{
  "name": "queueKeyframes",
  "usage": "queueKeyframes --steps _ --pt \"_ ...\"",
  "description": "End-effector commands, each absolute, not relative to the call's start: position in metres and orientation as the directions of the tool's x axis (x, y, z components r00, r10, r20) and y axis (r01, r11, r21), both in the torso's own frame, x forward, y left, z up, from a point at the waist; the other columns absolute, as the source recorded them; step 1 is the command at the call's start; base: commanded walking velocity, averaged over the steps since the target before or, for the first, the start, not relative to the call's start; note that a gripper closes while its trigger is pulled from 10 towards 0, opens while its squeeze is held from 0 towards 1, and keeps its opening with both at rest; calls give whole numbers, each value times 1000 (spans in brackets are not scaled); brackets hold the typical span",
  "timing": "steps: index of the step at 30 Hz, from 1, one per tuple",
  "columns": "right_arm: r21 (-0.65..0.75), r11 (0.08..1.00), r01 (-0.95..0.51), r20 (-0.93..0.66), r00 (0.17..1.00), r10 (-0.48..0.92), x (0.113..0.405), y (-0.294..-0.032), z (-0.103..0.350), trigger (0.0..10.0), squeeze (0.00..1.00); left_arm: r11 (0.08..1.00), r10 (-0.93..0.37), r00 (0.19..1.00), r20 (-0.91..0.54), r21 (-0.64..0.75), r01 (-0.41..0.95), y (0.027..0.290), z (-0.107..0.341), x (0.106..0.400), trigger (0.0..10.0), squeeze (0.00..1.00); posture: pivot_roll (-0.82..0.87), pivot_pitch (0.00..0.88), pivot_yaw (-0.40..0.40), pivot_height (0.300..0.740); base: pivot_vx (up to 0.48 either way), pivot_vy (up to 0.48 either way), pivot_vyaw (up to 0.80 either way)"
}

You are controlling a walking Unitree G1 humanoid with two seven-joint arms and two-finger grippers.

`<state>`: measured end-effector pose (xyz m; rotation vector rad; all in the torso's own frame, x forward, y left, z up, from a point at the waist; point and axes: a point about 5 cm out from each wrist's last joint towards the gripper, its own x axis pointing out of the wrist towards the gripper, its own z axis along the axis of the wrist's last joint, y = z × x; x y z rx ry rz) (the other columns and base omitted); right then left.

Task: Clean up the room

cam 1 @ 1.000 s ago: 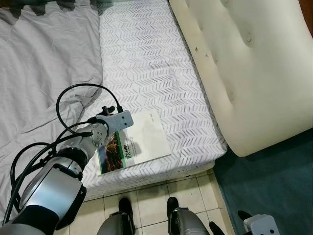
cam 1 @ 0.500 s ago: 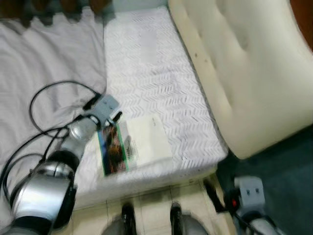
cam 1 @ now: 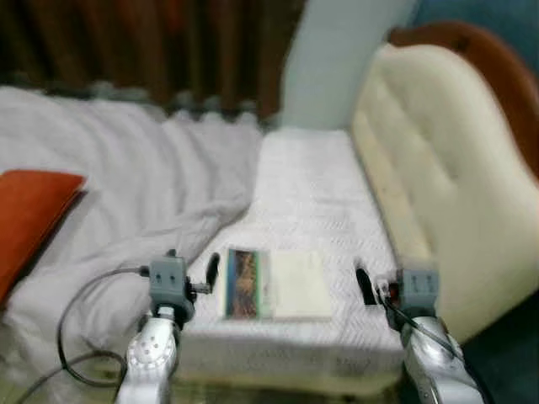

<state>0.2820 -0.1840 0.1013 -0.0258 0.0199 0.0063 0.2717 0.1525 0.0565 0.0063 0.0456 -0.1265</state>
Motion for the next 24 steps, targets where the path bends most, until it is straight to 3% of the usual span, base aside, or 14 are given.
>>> queueKeyframes --steps 1,9,14,18,24 --pt "-20 1000 14 -63 998 -15 278 -188 85 10000 0 988 -156 987 46 19 155 145 80 286 10000 0 130 0 -97 740 0 0 0" --pt "-28 1000 13 -55 998 -14 287 -186 82 10000 0 982 -187 982 -8 40 187 150 89 280 10000 0 126 0 -95 740 0 37 0" --pt "-43 999 17 -68 998 -19 287 -189 76 10000 0 976 -201 979 -18 75 202 153 92 283 10000 0 115 0 -90 740 0 466 0" --pt "-61 998 -7 -82 997 2 286 -190 72 10000 0 973 -214 976 -52 75 217 148 89 282 10000 0 92 0 -86 740 0 480 -800" --pt "-66 997 -30 -83 996 25 287 -190 72 10000 0 981 -188 979 -79 27 191 145 87 279 10000 0 84 0 -85 740 0 480 0"
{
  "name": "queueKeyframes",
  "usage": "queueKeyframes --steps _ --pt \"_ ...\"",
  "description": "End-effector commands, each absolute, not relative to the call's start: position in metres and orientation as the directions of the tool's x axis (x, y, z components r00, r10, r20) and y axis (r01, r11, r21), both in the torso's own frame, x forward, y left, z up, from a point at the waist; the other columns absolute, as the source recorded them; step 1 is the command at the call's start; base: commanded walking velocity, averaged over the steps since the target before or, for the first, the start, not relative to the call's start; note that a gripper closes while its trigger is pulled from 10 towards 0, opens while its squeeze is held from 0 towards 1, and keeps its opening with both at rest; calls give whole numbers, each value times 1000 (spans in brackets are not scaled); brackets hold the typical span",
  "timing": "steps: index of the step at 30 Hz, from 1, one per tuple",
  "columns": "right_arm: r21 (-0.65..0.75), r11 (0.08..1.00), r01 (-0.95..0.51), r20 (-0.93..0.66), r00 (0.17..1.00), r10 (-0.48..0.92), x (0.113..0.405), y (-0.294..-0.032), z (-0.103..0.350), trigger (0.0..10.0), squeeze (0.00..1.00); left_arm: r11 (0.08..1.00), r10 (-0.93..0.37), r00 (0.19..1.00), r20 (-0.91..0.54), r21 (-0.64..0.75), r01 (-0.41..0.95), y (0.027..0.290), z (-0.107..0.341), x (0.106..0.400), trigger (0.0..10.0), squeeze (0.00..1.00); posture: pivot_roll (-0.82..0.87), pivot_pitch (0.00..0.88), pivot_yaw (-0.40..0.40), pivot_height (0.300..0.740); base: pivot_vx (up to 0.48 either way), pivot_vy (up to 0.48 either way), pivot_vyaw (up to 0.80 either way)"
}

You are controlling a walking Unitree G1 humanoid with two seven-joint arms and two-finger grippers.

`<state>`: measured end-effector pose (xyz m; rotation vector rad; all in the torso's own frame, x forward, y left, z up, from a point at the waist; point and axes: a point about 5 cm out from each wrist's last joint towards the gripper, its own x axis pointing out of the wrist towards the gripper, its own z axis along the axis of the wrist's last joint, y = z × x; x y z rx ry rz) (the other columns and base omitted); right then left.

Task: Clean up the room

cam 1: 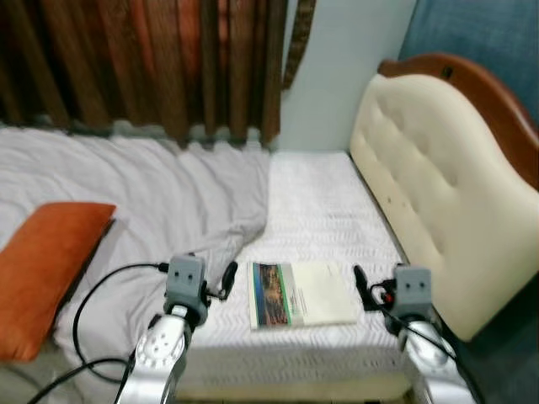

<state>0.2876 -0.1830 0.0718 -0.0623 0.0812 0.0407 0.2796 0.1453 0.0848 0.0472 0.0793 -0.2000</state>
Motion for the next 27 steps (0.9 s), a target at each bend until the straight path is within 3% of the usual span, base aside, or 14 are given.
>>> queueKeyframes --steps 1,27 --pt "-64 997 -32 -86 996 26 287 -190 71 10000 0 982 -184 979 -83 20 186 144 87 278 10000 0 84 0 -85 740 0 480 0" --pt "-23 990 -139 -140 981 135 293 -178 59 10000 0 997 -61 992 -109 45 66 158 81 272 10000 0 128 0 -111 740 0 480 0"
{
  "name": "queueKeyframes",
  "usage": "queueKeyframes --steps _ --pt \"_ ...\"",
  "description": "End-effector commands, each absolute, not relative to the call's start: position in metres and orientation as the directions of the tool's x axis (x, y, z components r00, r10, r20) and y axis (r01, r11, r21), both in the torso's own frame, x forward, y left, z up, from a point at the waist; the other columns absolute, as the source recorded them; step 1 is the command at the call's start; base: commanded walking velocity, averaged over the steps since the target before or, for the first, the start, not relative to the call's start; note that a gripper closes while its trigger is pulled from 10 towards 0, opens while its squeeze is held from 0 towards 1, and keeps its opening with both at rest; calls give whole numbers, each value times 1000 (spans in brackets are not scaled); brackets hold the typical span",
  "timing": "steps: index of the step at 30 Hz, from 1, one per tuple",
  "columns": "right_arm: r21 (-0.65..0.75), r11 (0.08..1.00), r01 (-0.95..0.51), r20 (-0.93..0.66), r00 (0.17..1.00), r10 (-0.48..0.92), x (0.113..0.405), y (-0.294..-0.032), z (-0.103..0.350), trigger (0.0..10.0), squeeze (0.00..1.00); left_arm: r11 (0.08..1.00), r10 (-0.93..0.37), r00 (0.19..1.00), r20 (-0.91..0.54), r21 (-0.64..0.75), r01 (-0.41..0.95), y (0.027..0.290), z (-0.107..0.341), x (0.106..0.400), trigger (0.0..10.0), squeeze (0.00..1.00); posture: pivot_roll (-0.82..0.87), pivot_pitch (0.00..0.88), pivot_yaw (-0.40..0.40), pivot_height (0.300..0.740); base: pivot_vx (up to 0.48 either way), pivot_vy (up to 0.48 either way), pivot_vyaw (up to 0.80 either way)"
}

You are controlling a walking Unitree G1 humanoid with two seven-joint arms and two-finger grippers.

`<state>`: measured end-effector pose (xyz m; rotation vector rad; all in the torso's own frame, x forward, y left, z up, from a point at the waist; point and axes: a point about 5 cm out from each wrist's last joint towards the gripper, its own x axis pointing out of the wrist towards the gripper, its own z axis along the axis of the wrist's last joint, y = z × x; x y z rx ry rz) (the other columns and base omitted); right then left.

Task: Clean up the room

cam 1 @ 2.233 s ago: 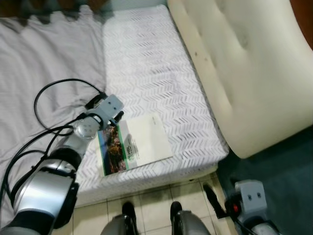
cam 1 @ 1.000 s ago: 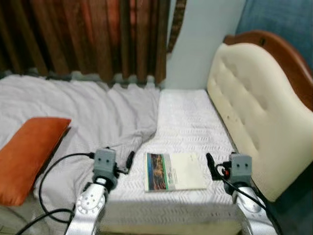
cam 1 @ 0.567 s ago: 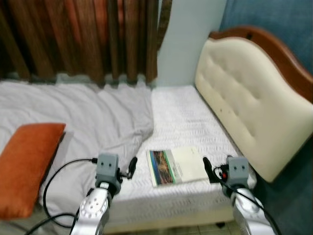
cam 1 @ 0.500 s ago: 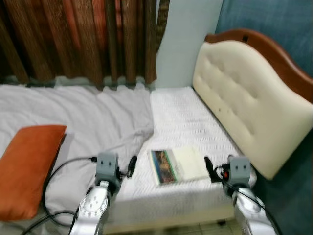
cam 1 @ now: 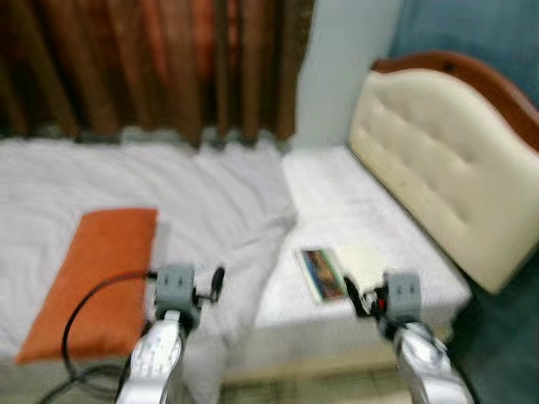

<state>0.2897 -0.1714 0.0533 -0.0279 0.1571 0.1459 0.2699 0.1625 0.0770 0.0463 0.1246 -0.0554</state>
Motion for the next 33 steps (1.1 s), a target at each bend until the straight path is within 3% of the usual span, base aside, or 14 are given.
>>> queueKeyframes --steps 1,11,17,22,27,33 --pt "-20 990 -137 -141 981 133 293 -179 58 10000 0 996 -67 992 -109 48 72 157 81 273 10000 0 127 0 -110 740 0 480 650" --pt "-22 991 -130 -127 984 127 293 -179 58 10000 0 991 -113 986 -125 53 121 157 85 276 10000 0 127 0 -103 740 0 480 205" --pt "-30 990 -135 -125 983 130 293 -178 59 10000 0 991 -118 986 -121 51 125 155 86 277 10000 0 122 0 -99 740 0 480 -740" --pt "-32 990 -139 -115 984 135 292 -178 59 10000 0 991 -116 986 -117 56 123 151 87 275 10000 0 121 0 -98 740 0 480 0" --pt "-34 989 -146 -118 983 141 293 -177 59 10000 0 991 -111 990 -86 65 117 151 92 277 10000 0 122 0 -99 740 0 0 0" --pt "-40 984 -173 -125 978 167 293 -176 59 10000 0 994 -91 993 -74 57 95 151 95 279 10000 0 121 0 -104 740 381 211 0"
